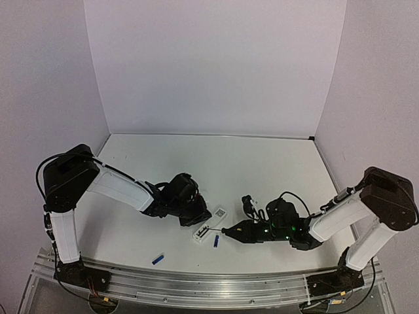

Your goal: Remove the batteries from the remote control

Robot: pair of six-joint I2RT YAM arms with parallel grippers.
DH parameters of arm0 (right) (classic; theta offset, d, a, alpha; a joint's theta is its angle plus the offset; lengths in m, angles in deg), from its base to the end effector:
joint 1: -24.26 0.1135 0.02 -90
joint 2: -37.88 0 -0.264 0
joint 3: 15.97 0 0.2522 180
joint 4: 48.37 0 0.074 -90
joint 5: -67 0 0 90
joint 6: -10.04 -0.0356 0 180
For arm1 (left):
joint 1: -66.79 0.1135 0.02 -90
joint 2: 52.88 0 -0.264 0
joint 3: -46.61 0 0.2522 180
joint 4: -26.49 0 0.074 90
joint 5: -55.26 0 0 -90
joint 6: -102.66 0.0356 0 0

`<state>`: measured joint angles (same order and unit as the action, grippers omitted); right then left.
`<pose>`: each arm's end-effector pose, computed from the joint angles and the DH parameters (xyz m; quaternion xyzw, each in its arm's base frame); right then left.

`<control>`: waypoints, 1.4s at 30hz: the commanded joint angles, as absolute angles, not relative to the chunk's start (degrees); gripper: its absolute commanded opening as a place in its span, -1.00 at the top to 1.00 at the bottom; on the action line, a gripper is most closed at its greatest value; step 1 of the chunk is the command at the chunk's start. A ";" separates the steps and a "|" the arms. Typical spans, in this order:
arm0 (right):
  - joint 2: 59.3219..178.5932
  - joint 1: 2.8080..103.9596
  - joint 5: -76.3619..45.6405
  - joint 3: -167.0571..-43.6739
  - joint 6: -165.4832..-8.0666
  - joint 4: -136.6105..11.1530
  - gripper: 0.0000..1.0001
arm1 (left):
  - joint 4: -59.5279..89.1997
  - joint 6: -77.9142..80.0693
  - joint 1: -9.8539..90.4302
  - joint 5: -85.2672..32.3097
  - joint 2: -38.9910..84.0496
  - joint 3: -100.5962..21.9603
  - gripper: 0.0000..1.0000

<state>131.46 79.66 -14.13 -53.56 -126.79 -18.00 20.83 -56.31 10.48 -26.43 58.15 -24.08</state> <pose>0.1522 0.2303 0.1207 -0.1041 0.8383 0.4545 0.2825 0.2081 -0.3214 0.1181 -0.0750 0.9221 -0.3627 0.1120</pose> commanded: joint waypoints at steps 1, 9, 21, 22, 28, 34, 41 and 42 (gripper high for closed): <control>131.78 79.85 -22.57 -53.79 -126.72 -22.78 1.00 | 4.49 -55.82 7.44 -22.30 62.81 -20.90 1.00; 115.37 79.88 -22.45 -61.71 -121.39 -44.04 1.00 | 2.73 -53.20 7.89 -24.91 62.22 -24.84 0.91; 93.89 79.72 -43.59 -68.24 -119.33 -85.14 1.00 | 0.39 -46.99 8.34 -28.57 61.01 -32.17 0.38; 93.07 79.73 -44.85 -67.92 -119.38 -86.09 1.00 | -0.08 -46.27 8.34 -28.95 60.84 -32.91 0.30; 89.75 77.94 -49.57 -64.94 -121.67 -88.46 1.00 | -2.40 -42.06 8.42 -32.30 58.14 -36.25 -0.48; 91.06 71.58 -50.00 -59.43 -127.27 -88.13 0.99 | -2.68 -33.73 8.47 -32.37 56.47 -38.57 -0.99; 90.06 70.05 -51.33 -53.77 -130.04 -84.79 0.80 | -7.74 -23.06 8.43 -31.54 61.25 -44.77 -0.99; 90.22 70.05 -50.89 -53.01 -130.92 -84.49 0.79 | -8.27 -22.53 8.43 -31.30 62.03 -45.40 -0.99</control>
